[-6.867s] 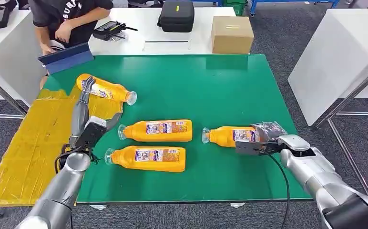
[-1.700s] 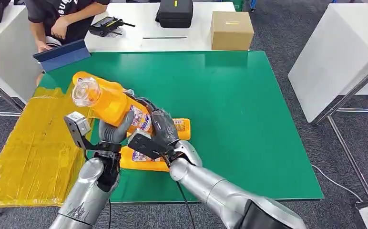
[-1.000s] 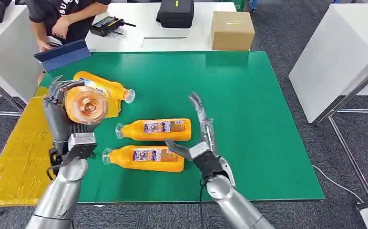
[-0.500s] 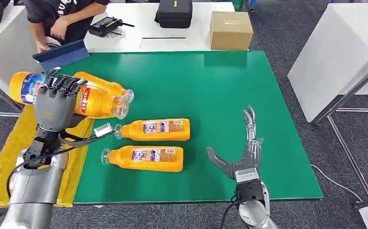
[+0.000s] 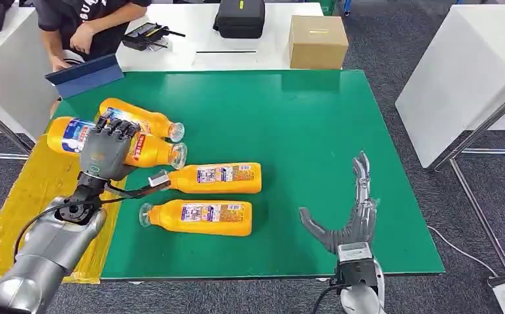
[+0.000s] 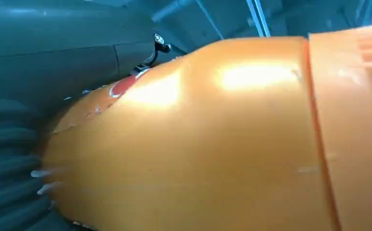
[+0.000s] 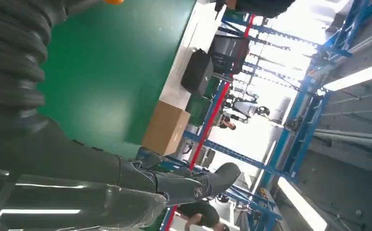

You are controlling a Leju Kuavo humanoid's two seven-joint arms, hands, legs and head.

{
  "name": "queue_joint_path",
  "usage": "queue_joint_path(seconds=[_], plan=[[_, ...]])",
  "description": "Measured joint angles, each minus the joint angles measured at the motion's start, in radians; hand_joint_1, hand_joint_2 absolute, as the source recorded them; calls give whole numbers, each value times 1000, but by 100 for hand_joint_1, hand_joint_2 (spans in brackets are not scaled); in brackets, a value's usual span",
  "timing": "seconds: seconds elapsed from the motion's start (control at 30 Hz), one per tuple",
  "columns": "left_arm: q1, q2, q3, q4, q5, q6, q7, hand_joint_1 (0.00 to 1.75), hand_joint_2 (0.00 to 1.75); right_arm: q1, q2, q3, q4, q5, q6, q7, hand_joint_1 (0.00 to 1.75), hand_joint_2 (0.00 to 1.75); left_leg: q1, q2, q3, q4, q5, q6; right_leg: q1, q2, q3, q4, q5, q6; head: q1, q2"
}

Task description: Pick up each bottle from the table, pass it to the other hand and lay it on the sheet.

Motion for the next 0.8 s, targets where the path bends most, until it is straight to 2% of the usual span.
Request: queue_joint_path(seconds=[0.4, 0.8], plan=[[-17, -1, 90, 194, 0, 1, -51, 175, 175, 20, 9, -21, -8, 45, 34, 34, 0, 175, 0, 0, 0, 0, 0, 0, 0, 0, 0, 0, 0, 0, 0, 0], [-17, -3, 160, 258, -10, 2, -40, 175, 175, 23, 20, -24, -8, 65, 45, 53, 0, 175, 0, 0, 0, 0, 0, 0, 0, 0, 0, 0, 0, 0, 0, 0]])
